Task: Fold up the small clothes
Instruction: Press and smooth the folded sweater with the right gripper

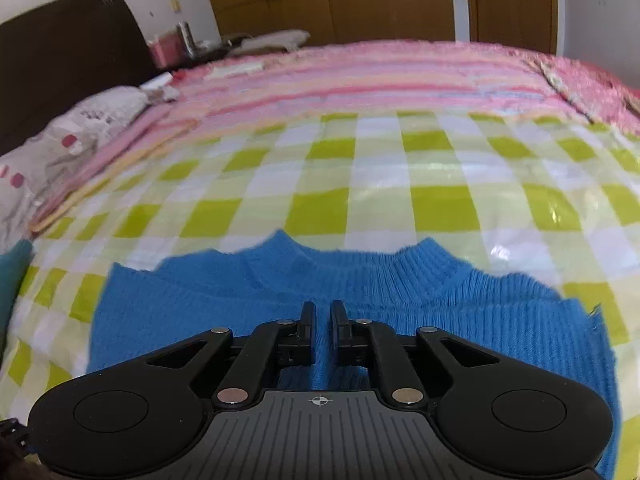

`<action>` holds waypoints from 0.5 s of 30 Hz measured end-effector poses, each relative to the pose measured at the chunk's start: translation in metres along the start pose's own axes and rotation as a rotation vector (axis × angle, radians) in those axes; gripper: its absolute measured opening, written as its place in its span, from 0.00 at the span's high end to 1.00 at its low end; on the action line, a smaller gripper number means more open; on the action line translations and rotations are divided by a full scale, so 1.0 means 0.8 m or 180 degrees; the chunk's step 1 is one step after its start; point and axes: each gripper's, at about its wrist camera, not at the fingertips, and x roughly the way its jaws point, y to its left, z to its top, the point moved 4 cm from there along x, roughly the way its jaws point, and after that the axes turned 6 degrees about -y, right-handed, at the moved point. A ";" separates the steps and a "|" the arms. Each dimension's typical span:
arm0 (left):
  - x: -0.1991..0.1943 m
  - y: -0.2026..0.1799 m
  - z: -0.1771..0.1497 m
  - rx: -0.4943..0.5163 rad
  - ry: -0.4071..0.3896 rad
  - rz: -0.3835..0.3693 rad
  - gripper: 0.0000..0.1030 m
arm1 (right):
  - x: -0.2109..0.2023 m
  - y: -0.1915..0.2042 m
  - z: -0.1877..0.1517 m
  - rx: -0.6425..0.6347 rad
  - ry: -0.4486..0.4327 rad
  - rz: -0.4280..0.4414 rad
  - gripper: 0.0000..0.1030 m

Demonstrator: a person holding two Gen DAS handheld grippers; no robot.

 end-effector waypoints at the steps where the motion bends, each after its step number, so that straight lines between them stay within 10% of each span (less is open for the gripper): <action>1: -0.002 0.000 0.000 0.0003 -0.0009 0.0000 0.64 | -0.007 0.002 0.001 0.0001 -0.0036 0.0039 0.90; 8: 0.000 -0.002 -0.004 0.0046 0.0046 0.0013 0.64 | 0.004 0.009 -0.023 -0.0174 0.0275 0.0015 0.85; 15: -0.007 -0.001 0.000 0.0048 -0.0036 0.0034 0.64 | -0.039 0.000 -0.015 -0.0055 0.0008 0.0096 0.84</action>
